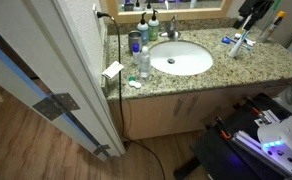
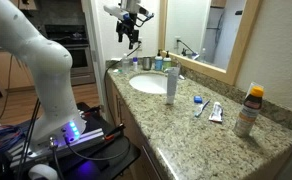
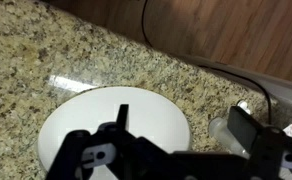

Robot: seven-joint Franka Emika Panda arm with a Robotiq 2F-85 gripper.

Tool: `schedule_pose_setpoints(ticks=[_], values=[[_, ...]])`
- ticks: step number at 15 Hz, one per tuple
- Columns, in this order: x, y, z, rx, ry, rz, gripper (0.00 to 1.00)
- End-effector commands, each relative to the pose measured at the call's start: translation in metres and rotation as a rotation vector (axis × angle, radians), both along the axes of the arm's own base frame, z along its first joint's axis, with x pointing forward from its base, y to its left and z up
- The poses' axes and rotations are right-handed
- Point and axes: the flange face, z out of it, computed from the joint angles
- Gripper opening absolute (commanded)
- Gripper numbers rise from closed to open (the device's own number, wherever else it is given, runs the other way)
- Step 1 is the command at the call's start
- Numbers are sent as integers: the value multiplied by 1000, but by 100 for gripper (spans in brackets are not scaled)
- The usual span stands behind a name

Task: Put the toothbrush inside the silver cup

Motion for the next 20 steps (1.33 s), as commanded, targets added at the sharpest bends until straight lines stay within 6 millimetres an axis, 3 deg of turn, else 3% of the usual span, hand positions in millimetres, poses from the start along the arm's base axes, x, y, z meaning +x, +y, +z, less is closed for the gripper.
schedule_pose_setpoints(ticks=[1, 11, 14, 15, 18, 19, 20], values=[[0, 0, 1, 0, 1, 0, 100], [0, 0, 1, 0, 1, 0, 100], [34, 37, -59, -59, 59, -72, 100], [46, 47, -66, -49, 45, -122, 100], [107, 83, -72, -19, -93, -294, 100], [124, 95, -67, 1, -127, -336, 100], [127, 107, -52, 28, -154, -335, 100]])
